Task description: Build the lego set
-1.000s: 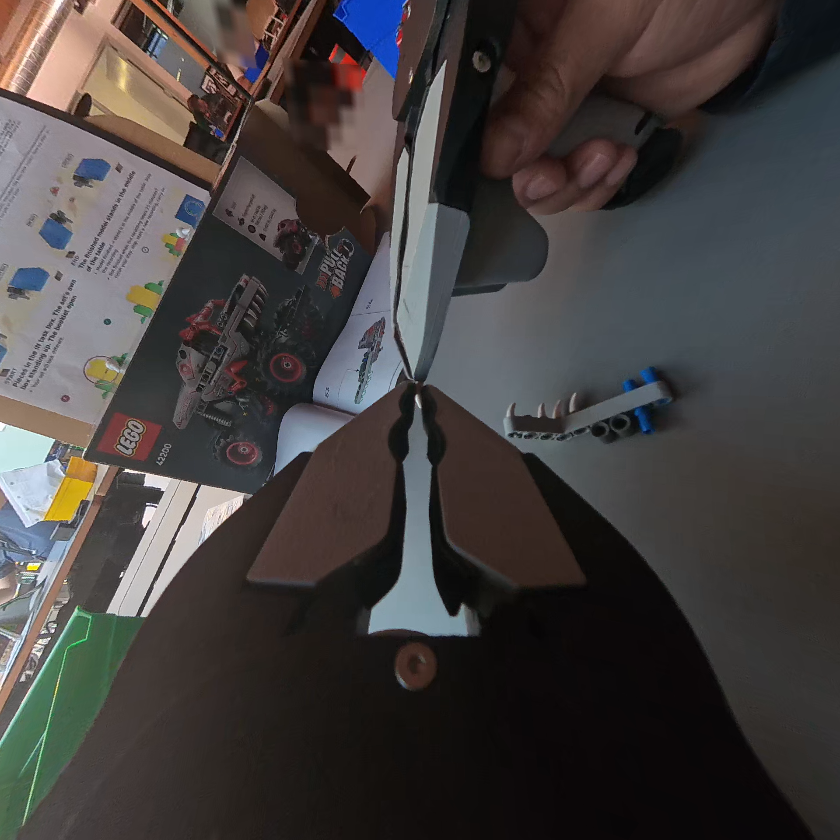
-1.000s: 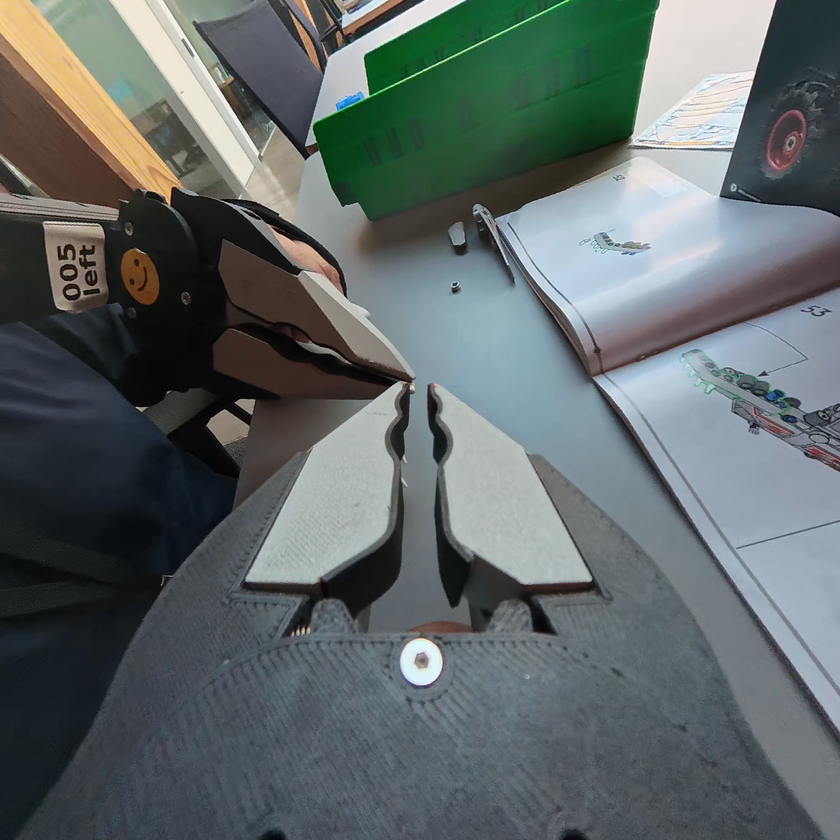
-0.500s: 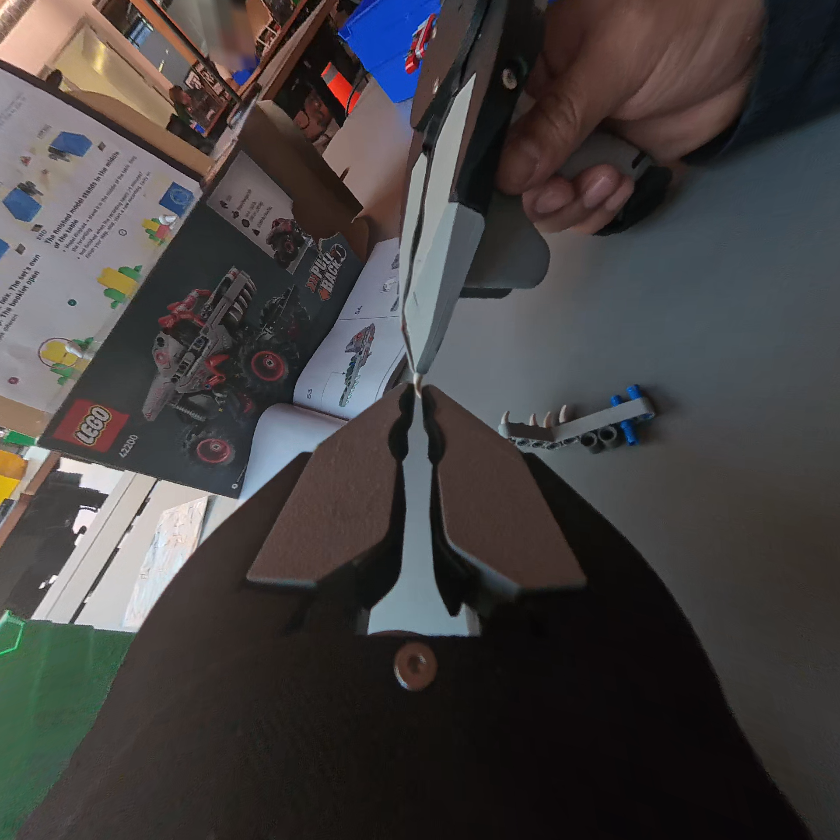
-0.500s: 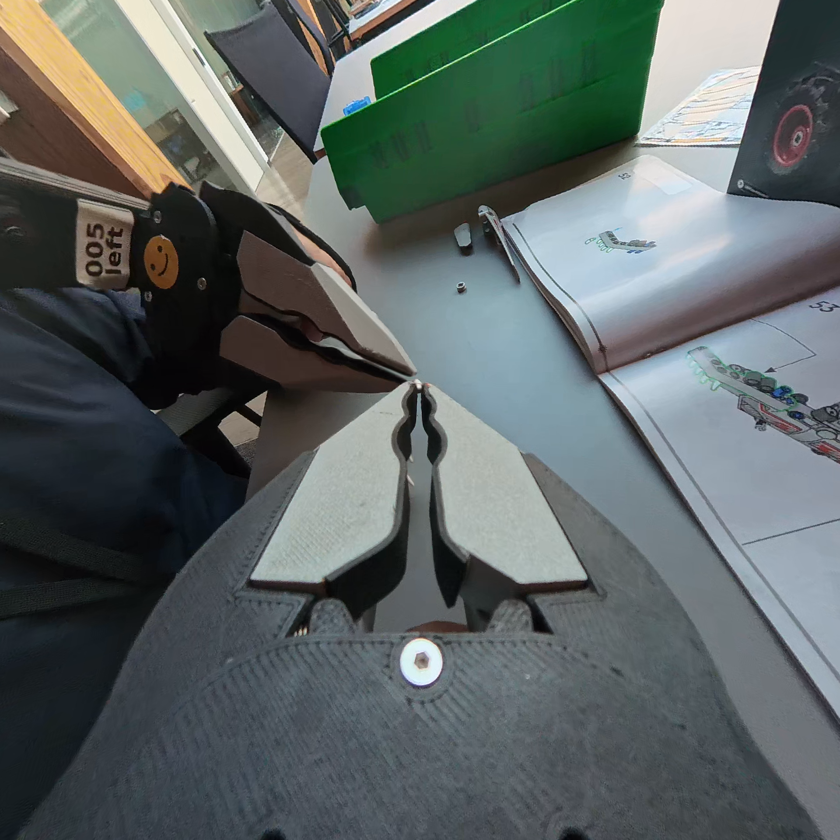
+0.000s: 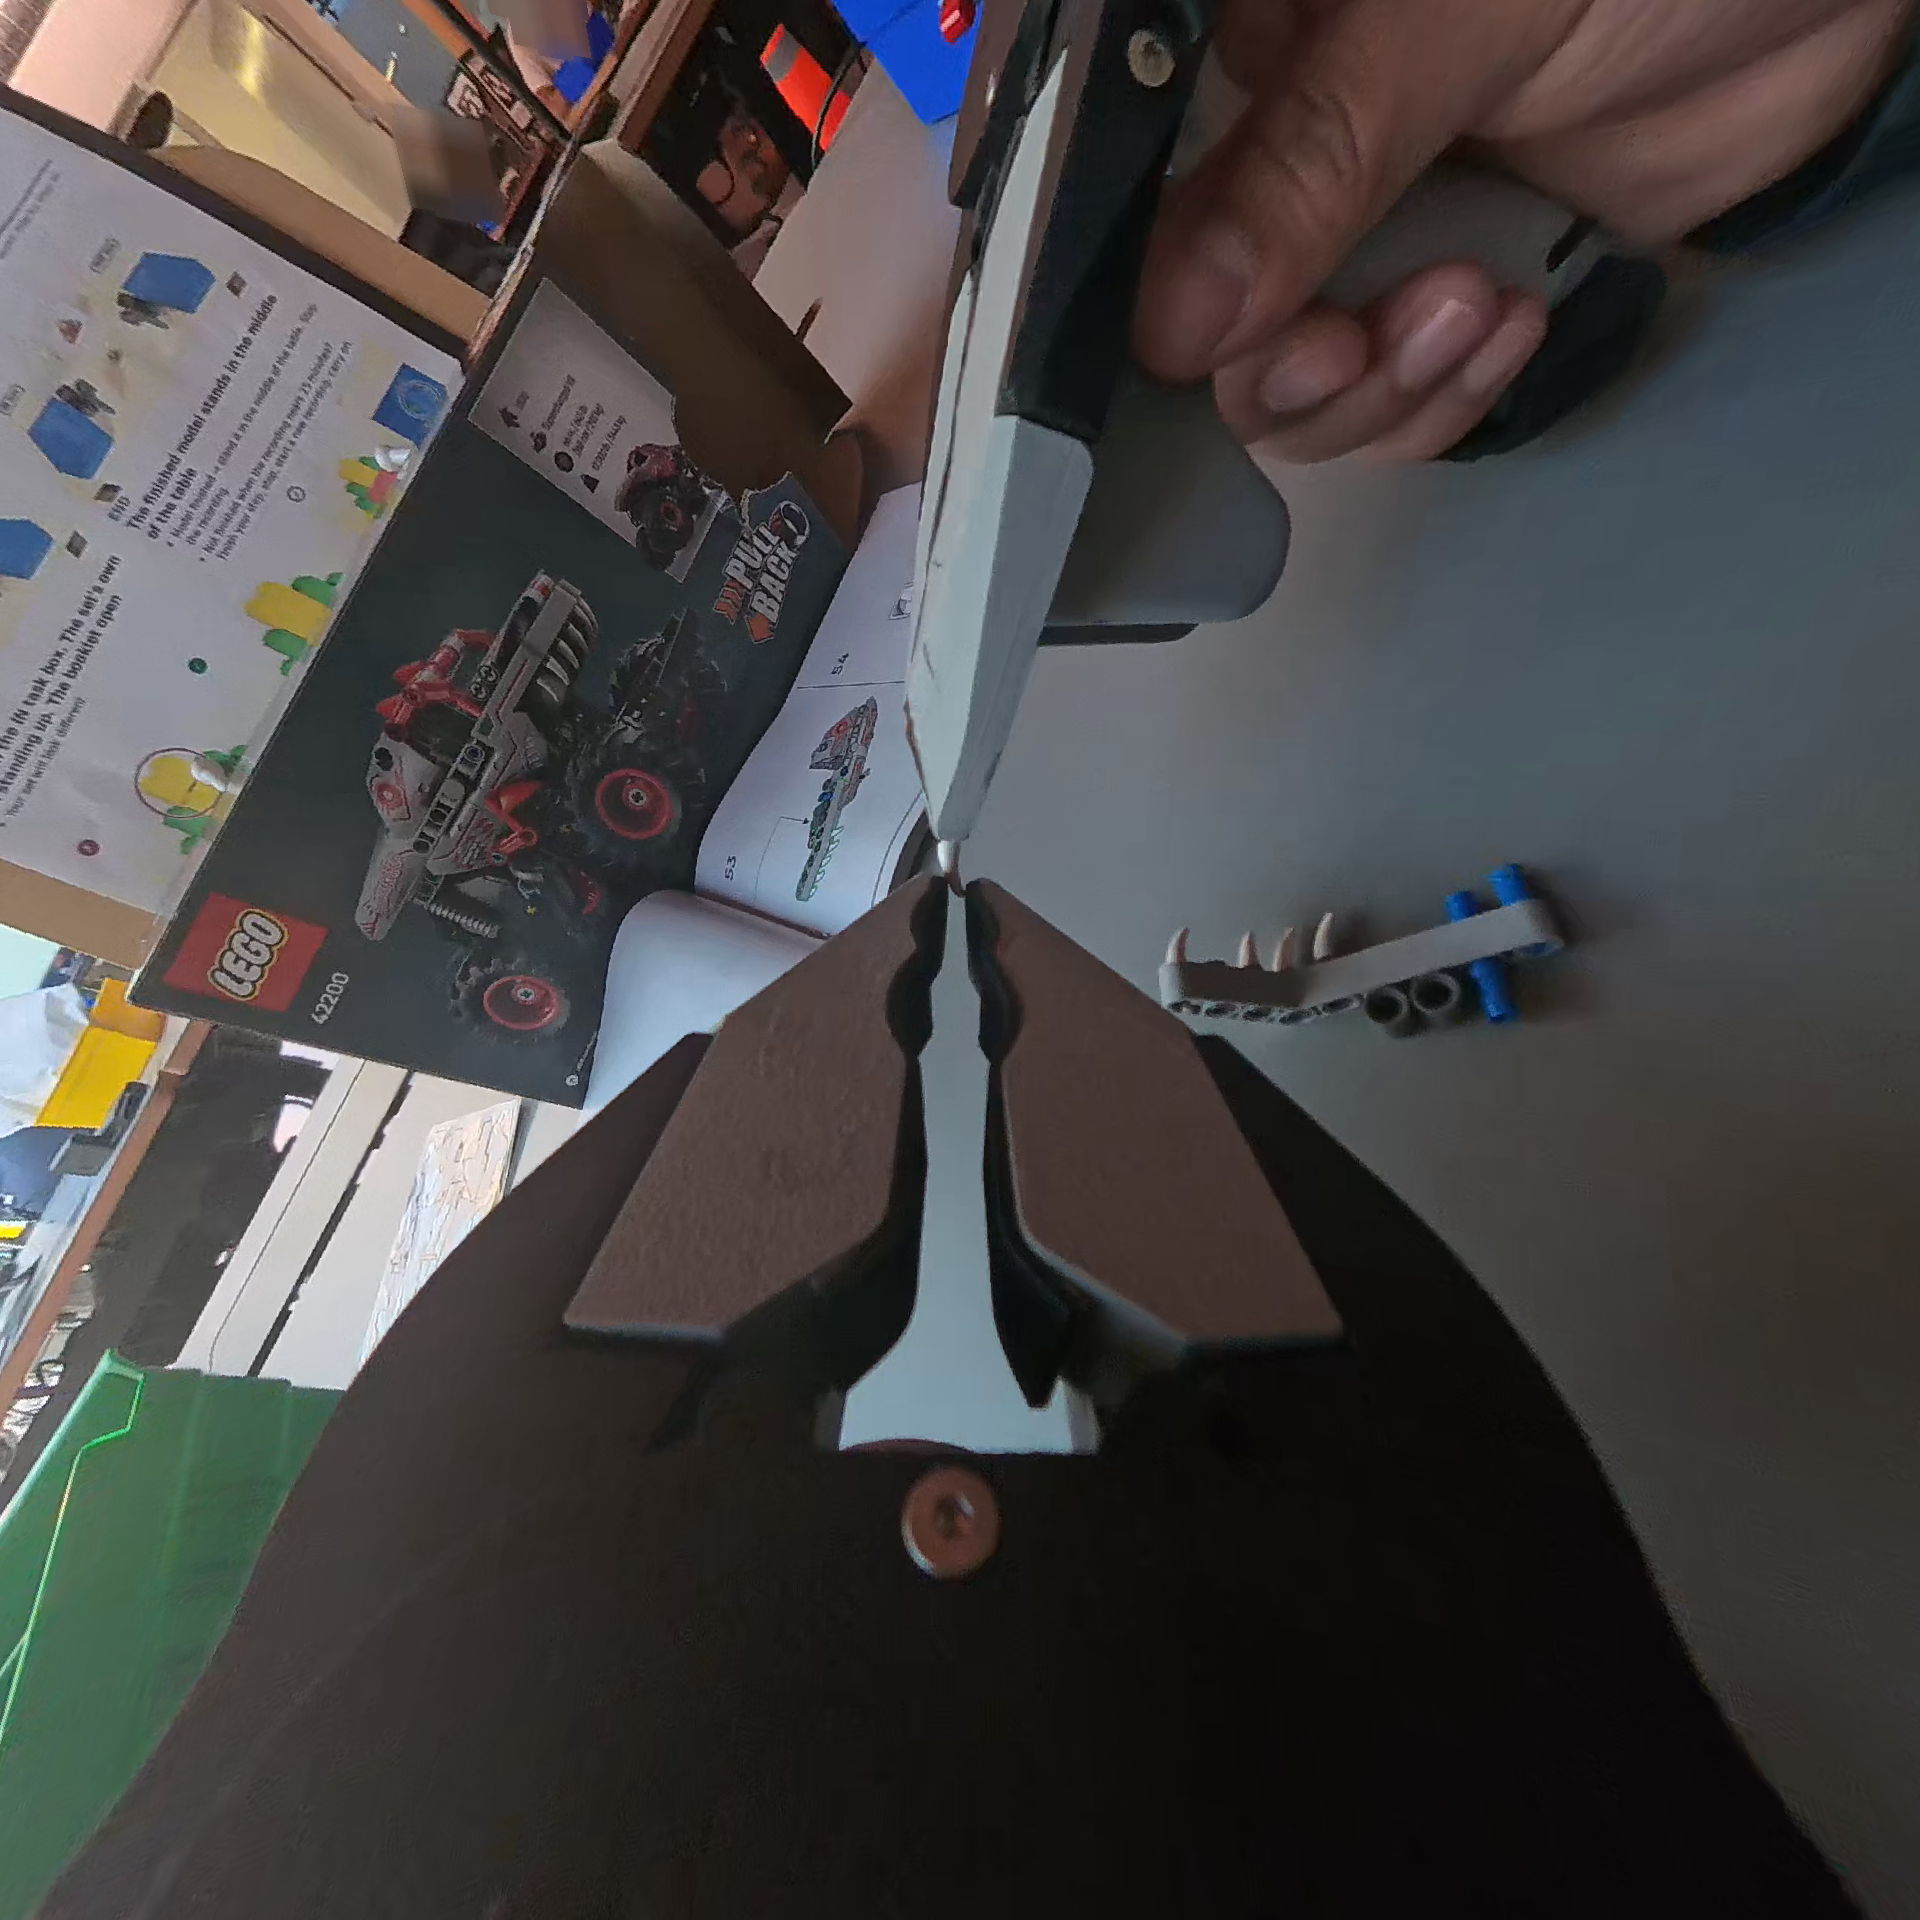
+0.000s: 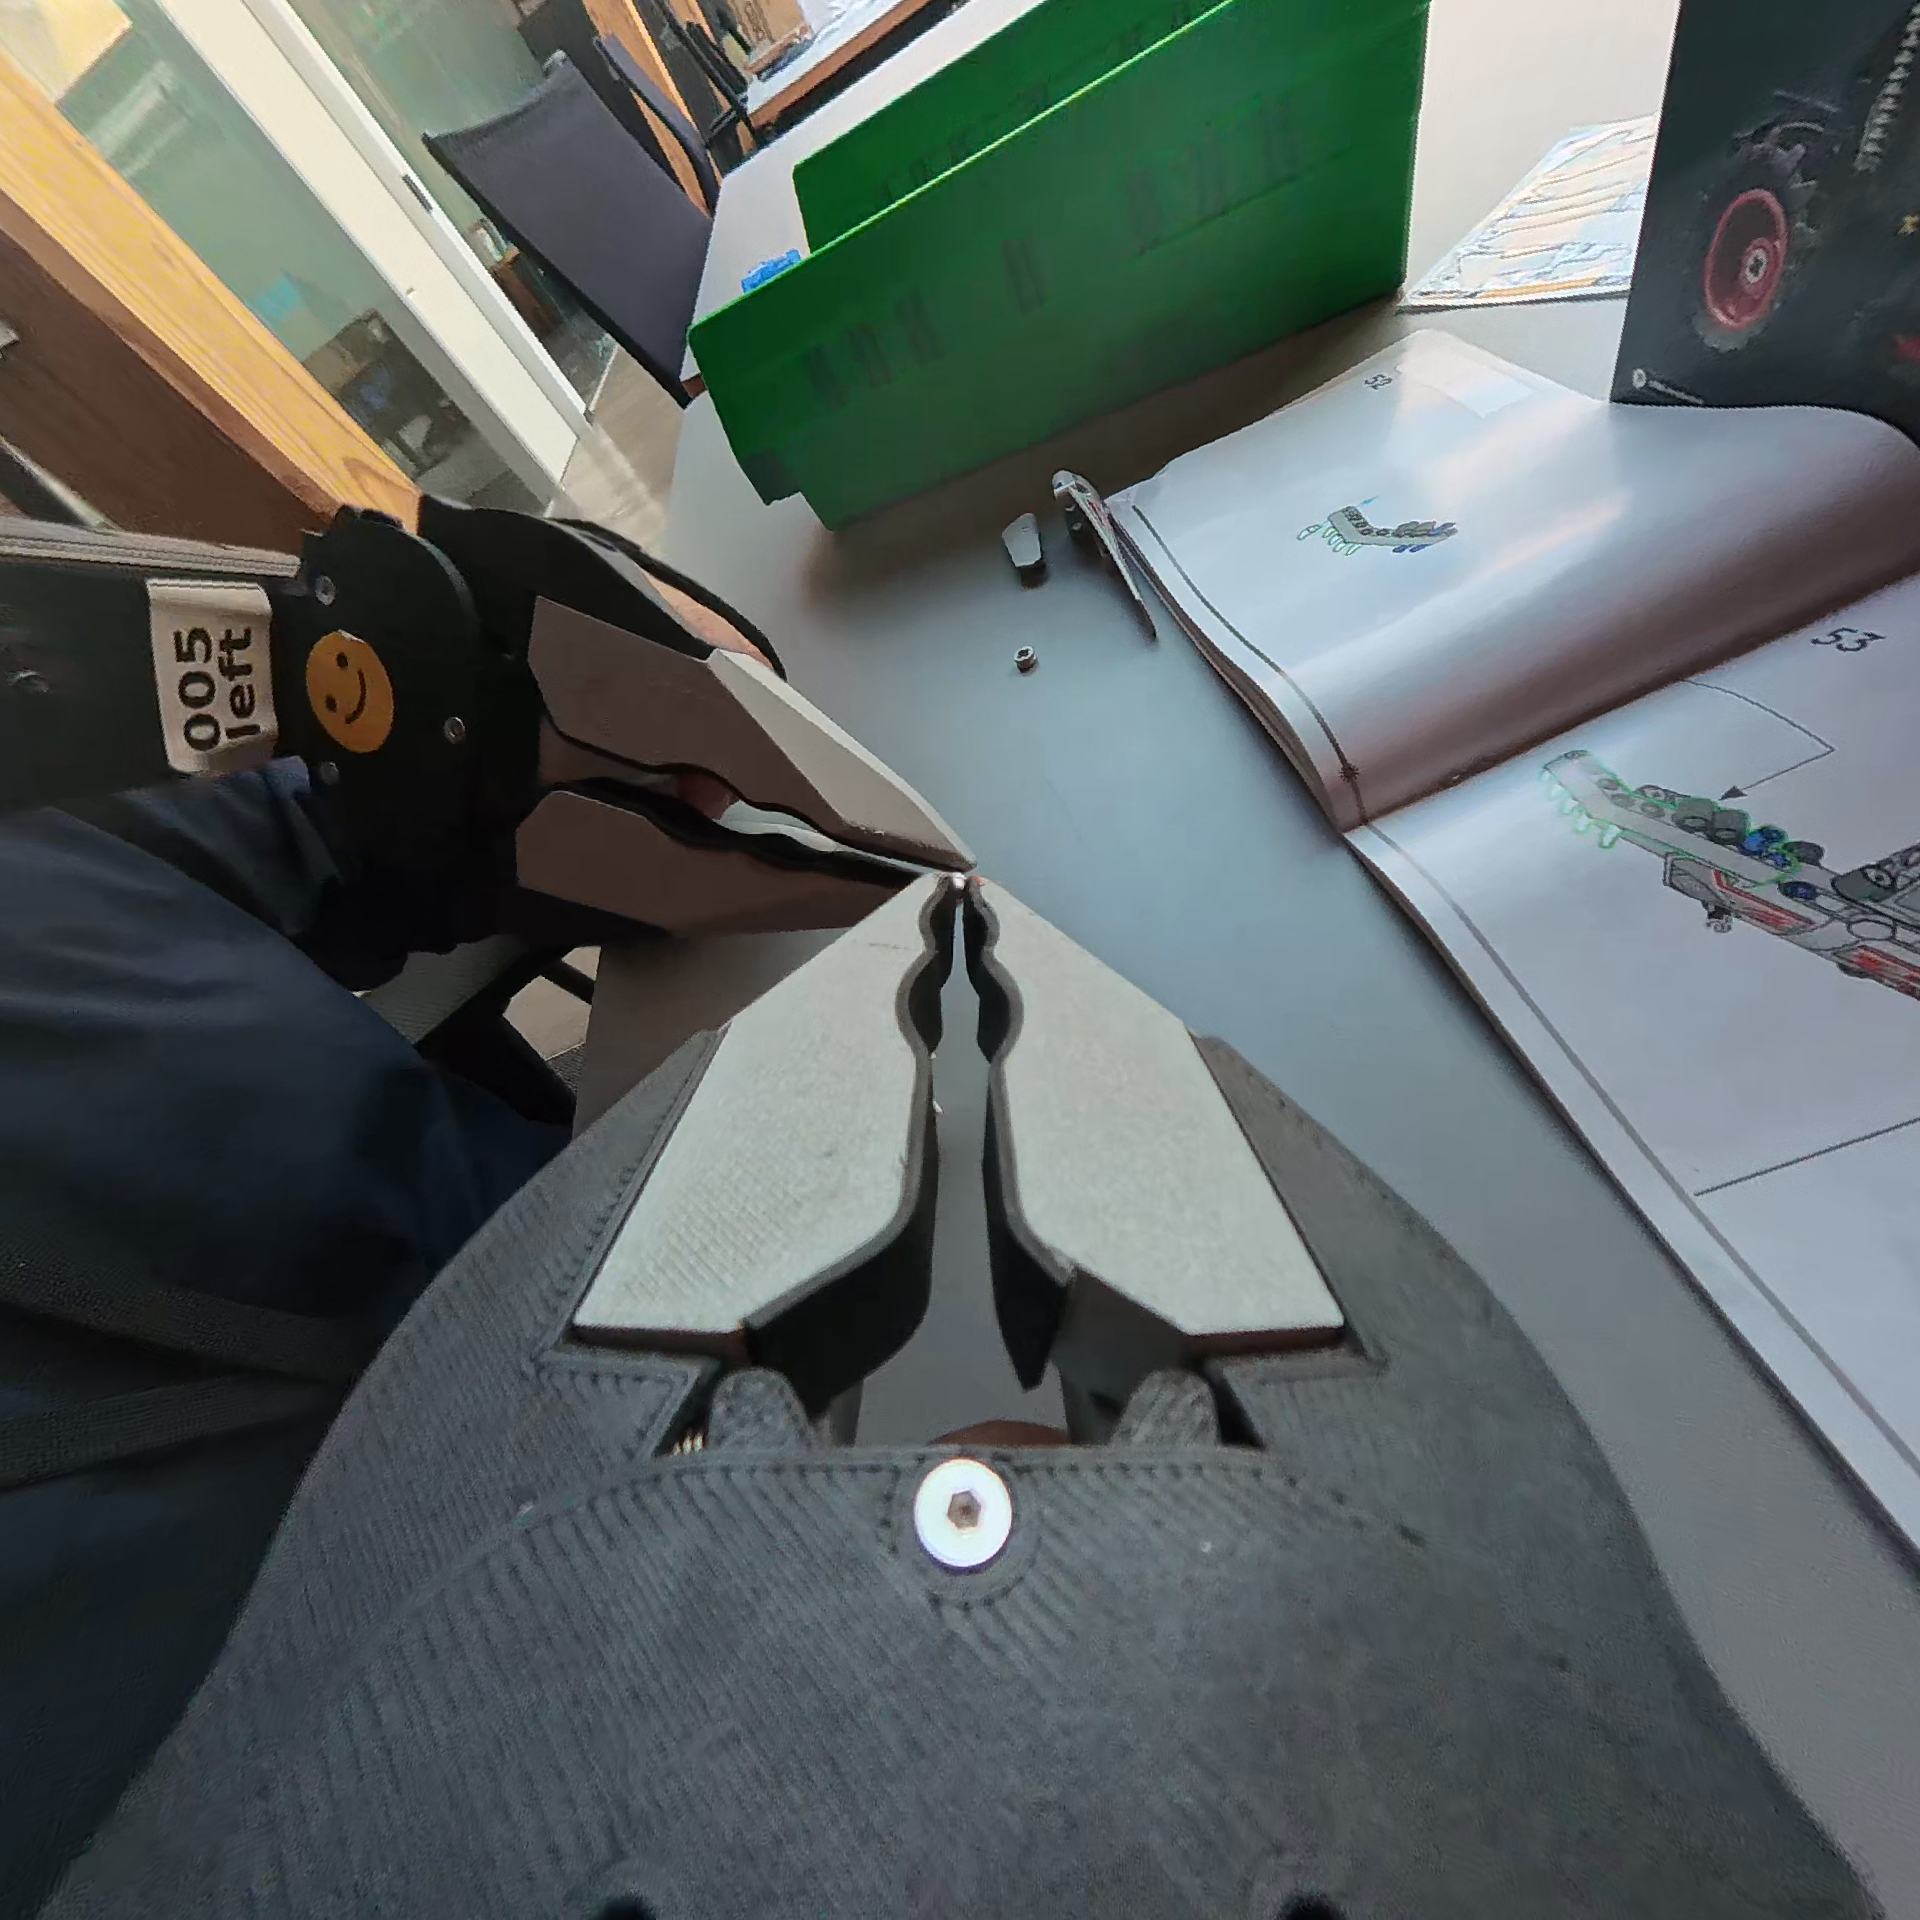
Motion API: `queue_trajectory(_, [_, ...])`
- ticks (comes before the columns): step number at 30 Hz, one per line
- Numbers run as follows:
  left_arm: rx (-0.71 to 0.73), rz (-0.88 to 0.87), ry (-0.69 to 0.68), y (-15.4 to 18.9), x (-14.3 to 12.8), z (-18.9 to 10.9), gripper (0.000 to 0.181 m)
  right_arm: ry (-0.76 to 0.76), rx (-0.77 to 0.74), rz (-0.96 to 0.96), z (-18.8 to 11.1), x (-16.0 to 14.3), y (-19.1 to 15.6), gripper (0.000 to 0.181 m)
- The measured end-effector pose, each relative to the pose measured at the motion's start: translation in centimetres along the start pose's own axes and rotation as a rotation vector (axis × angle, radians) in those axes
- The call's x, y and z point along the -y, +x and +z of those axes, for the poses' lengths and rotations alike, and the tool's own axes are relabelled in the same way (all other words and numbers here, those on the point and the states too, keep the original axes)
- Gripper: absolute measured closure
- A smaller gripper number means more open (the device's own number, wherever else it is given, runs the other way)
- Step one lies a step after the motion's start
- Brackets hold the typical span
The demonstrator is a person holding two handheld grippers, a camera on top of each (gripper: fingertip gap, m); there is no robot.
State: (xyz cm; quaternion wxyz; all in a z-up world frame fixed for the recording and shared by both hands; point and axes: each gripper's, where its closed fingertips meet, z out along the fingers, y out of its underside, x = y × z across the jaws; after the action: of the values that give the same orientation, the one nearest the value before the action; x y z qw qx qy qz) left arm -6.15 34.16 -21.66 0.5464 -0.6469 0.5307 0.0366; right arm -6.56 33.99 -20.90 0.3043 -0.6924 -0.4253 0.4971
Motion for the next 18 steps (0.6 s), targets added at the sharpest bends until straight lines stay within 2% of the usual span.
queue_trajectory(1, [0.0,-0.005,0.0,0.01,0.04,0.03,0.181,0.003,0.002,0.008,-0.01,0.03,-0.02,0.181])
queue_trajectory(15, [0.09,0.044,-0.028,-0.7,0.4,0.27,0.181,0.037,0.004,0.084,-0.18,0.37,-0.19,0.181])
queue_trajectory(18, [0.038,-0.011,-0.005,-0.41,0.53,0.34,0.181,0.024,0.013,0.043,-0.42,0.3,-0.4,0.181])
